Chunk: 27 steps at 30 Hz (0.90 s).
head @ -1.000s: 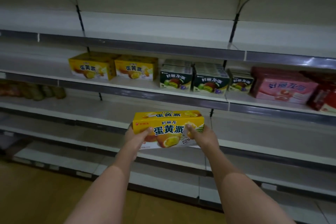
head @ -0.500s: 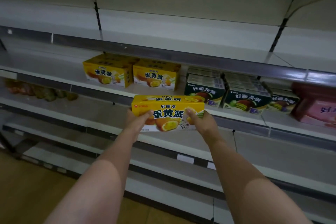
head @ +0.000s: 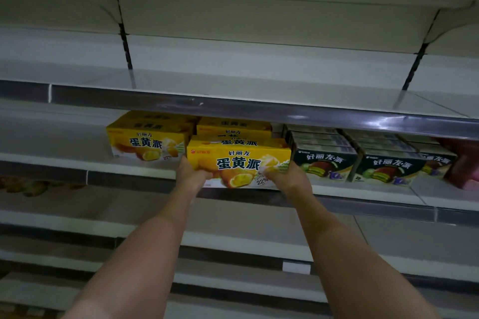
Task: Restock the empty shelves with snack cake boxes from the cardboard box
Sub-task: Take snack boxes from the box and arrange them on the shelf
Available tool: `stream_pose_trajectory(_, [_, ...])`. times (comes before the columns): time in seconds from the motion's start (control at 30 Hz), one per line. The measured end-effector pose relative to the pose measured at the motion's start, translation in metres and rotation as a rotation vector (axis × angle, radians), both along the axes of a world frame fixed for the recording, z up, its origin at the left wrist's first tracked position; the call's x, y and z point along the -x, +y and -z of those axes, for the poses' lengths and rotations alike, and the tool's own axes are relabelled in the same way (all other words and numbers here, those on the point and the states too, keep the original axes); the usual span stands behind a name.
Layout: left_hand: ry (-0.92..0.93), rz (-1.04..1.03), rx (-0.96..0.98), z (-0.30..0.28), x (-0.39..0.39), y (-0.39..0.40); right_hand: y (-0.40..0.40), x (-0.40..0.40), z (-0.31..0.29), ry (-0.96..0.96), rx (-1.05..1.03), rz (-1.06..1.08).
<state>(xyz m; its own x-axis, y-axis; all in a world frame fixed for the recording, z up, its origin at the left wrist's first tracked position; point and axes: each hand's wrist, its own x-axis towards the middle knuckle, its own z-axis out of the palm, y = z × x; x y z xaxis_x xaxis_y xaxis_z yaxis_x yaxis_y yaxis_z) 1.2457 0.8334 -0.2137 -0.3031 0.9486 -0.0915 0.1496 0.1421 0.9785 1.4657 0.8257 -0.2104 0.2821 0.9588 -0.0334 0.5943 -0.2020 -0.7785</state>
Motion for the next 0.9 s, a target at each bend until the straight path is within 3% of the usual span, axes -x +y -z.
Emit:
stream_pose_trajectory(0.17, [0.180, 0.043, 0.026, 0.006, 0.019, 0.027, 0.019, 0.019, 0.006, -0.030, 0.009, 0.101])
stream_pose_trajectory(0.33, [0.586, 0.095, 0.060, 0.014, 0.034, 0.041, 0.027, 0.027, 0.006, -0.014, 0.025, 0.167])
stream_pose_trajectory(0.67, [0.584, 0.028, 0.064, 0.025, 0.027, 0.056, 0.043, 0.031, 0.030, 0.104, 0.006, 0.203])
stream_pose_trajectory(0.9, [0.432, -0.070, 0.055, 0.026, 0.014, 0.059, 0.053, 0.033, 0.026, 0.136, -0.002, 0.141])
